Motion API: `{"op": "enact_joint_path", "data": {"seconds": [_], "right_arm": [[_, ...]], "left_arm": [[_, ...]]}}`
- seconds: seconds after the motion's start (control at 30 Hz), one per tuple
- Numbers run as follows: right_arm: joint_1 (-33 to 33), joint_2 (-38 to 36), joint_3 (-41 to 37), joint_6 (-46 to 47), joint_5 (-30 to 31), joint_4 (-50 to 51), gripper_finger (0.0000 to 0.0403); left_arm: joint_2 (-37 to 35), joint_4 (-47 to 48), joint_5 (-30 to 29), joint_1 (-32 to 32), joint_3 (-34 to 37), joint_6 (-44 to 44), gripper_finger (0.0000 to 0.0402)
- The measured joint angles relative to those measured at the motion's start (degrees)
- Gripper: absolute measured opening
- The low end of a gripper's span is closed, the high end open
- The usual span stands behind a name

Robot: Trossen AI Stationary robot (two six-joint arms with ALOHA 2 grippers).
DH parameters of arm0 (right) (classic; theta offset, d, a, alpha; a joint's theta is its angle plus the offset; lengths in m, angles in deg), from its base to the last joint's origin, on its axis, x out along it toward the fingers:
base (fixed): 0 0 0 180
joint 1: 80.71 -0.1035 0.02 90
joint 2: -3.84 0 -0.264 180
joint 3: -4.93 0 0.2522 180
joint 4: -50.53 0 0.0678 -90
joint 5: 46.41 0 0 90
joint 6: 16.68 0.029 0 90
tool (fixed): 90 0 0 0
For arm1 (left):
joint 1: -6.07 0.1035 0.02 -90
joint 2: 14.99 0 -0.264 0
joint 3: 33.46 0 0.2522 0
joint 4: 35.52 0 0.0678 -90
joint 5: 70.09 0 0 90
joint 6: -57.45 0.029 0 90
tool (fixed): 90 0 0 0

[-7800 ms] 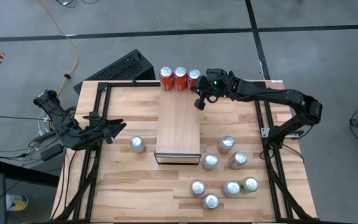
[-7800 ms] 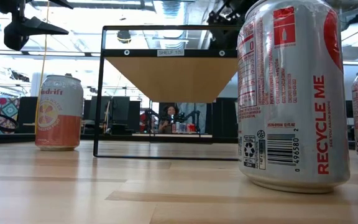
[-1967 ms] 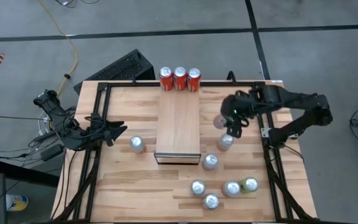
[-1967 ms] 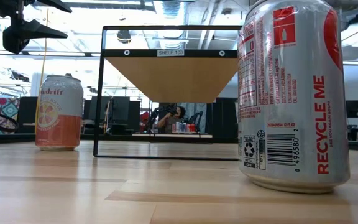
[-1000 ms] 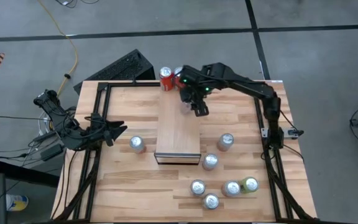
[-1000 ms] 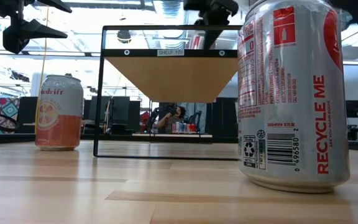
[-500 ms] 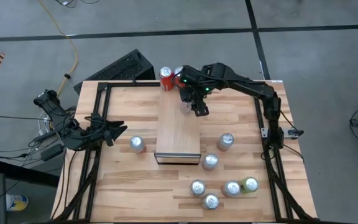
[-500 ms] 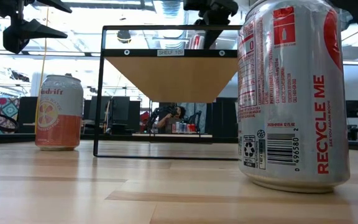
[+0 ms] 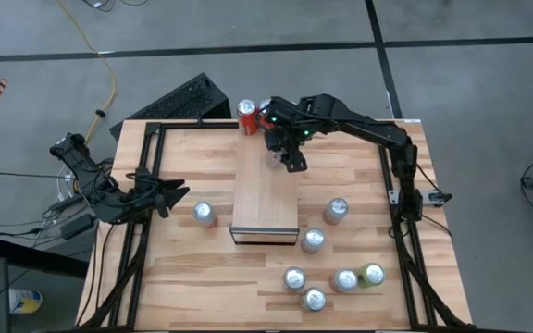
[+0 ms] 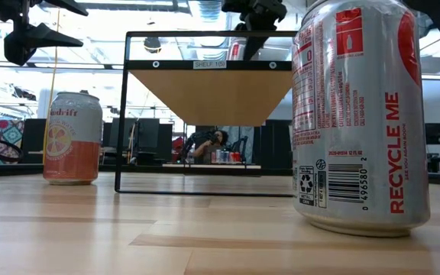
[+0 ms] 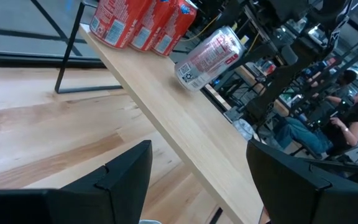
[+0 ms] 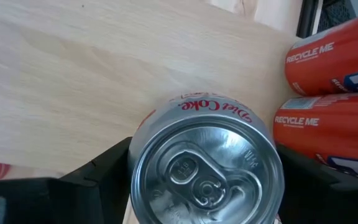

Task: Place canned beverage on shelf
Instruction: Put the top red-silver soda can on the shelf

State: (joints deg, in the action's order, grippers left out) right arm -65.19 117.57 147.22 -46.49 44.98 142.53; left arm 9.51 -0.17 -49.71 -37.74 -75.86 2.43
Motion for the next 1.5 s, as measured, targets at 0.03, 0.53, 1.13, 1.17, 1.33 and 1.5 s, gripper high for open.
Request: {"op": "enact_joint_path", "data": {"seconds": [0.03, 0.53, 1.13, 1.17, 1.33, 1.5], "right_arm": [[0.0, 0.0, 0.0, 0.0, 0.0, 0.1, 0.0311], [0.4, 0.0, 0.0, 2.6, 0.0, 0.7, 0.0312], [0.4, 0.0, 0.0, 3.9, 0.0, 1.0, 0.0312], [0.4, 0.0, 0.0, 4.1, 0.0, 1.1, 0.0312], [0.4, 0.0, 0.0, 4.5, 0.0, 1.0, 0.0312], [0.4, 0.0, 0.0, 4.5, 0.0, 1.0, 0.0312]], "left_arm": [[0.0, 0.0, 0.0, 0.0, 0.0, 0.1, 0.0251], [0.0, 0.0, 0.3, 0.0, 0.0, 0.3, 0.0259], [0.0, 0.0, 1.9, 0.0, 0.0, -0.3, 0.027], [0.0, 0.0, 1.9, 0.0, 0.0, -0.3, 0.027], [0.0, 0.0, 1.9, 0.0, 0.0, -0.3, 0.027], [0.0, 0.0, 1.9, 0.0, 0.0, -0.3, 0.027]]}}
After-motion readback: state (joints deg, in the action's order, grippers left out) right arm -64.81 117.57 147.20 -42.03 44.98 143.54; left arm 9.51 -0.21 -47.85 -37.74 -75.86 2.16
